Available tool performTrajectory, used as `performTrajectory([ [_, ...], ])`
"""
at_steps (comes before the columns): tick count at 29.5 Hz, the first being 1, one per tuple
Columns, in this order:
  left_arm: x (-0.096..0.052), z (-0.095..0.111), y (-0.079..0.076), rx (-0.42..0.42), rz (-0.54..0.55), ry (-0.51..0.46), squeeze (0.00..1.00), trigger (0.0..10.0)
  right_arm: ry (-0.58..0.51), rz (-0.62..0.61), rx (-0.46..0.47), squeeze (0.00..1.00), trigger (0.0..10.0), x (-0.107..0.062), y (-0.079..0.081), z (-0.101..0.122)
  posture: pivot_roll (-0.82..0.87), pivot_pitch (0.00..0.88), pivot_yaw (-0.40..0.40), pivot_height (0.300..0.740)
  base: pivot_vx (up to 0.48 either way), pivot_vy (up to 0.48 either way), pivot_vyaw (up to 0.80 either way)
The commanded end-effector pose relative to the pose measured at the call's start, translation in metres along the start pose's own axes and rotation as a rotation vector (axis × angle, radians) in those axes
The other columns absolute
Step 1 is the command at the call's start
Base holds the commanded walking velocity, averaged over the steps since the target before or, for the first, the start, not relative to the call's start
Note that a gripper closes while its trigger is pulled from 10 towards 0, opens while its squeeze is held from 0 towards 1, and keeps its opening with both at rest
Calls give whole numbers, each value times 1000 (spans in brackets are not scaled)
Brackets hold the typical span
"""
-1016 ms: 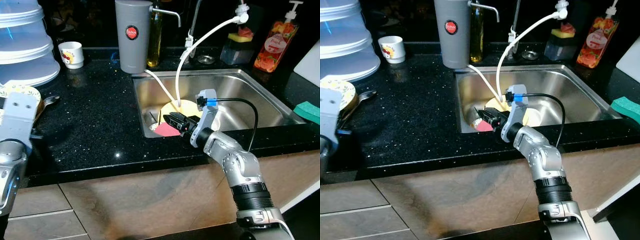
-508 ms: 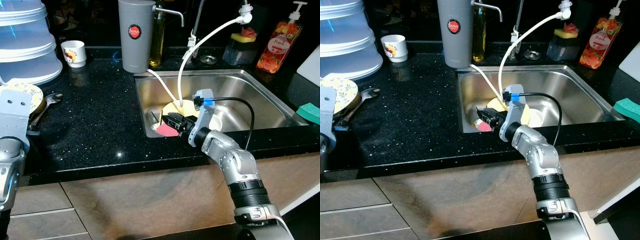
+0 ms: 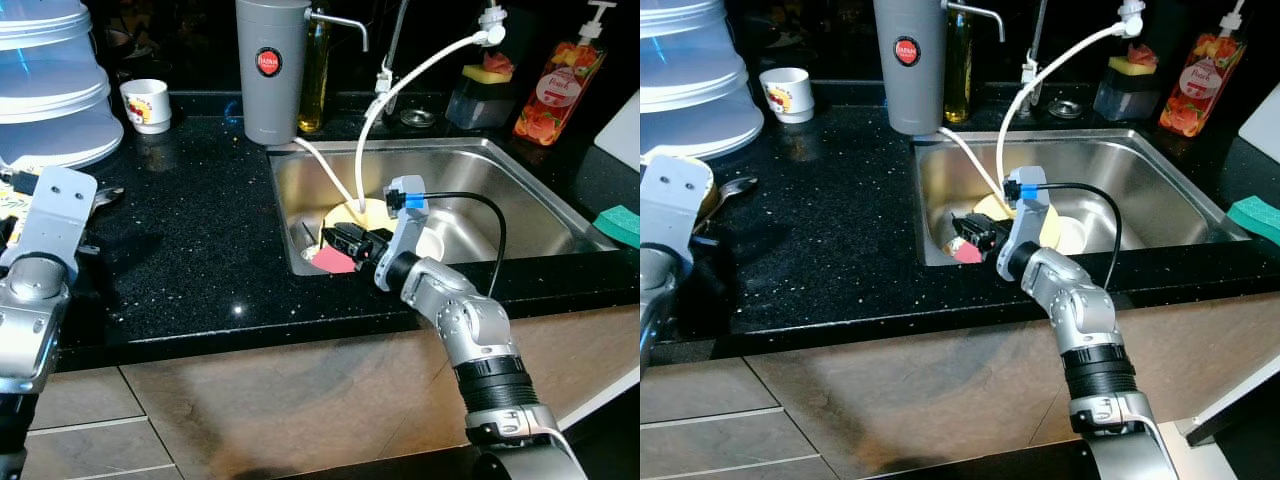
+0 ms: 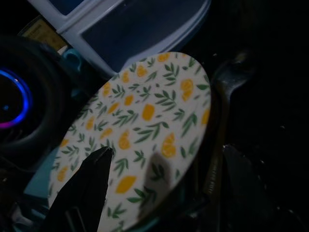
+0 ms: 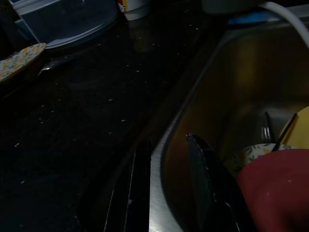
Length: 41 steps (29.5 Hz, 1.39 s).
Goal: Kitchen organization
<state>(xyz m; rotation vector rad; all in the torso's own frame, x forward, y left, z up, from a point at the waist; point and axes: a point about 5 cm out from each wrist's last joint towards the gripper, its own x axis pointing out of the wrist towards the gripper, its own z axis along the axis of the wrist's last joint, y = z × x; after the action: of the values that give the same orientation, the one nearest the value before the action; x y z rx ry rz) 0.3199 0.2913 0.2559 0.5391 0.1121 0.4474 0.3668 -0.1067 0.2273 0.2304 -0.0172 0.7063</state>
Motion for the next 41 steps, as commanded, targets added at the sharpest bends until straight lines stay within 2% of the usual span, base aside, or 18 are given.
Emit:
performTrajectory([
  [1,2,1,4,46,13,-12,0,10000,0,23,18,0,10000,2,3,0,120,126,-35,740,0,0,0],
  [3,6,2,5,64,19,-15,0,10000,4,36,18,0,10000,3,6,-1,123,130,-36,740,0,0,0],
  [4,6,1,6,65,20,-14,0,9098,5,38,18,0,10000,3,6,-2,123,130,-36,740,0,0,0],
  [6,6,1,6,65,20,-14,0,9098,5,38,18,0,10000,3,6,-2,123,130,-36,740,0,0,0],
  [7,7,1,6,67,21,-14,0,7137,6,39,18,0,10000,3,7,-2,123,130,-36,740,0,0,0],
  [8,8,1,6,64,23,-13,0,0,7,39,18,0,10000,3,7,-3,123,130,-36,740,0,0,0],
  [18,12,3,2,58,15,-24,0,0,12,31,18,0,10000,2,5,-4,122,131,-34,740,0,0,0],
  [24,11,7,-10,50,-24,-44,0,0,16,25,19,0,10000,2,4,-5,121,131,-36,740,0,0,0],
  [29,8,17,-25,67,-82,-100,0,0,17,22,21,0,10000,3,3,-5,120,130,-37,740,0,0,0],
  [31,7,19,-26,66,-86,-105,0,0,17,22,22,0,10000,3,3,-5,120,130,-37,740,0,0,0],
  [37,2,36,-42,87,-168,-196,0,0,15,20,32,0,10000,2,3,-5,119,128,-37,740,0,0,0],
  [38,-4,49,-57,81,-276,-289,0,0,11,16,40,0,10000,2,2,-4,118,124,-39,740,0,0,0],
  [40,-4,49,-57,81,-276,-289,0,0,11,16,40,0,10000,2,2,-4,118,124,-39,740,0,0,0],
  [41,-14,62,-74,69,-405,-396,0,0,5,10,48,0,10000,2,1,-3,118,124,-39,740,0,0,0],
])
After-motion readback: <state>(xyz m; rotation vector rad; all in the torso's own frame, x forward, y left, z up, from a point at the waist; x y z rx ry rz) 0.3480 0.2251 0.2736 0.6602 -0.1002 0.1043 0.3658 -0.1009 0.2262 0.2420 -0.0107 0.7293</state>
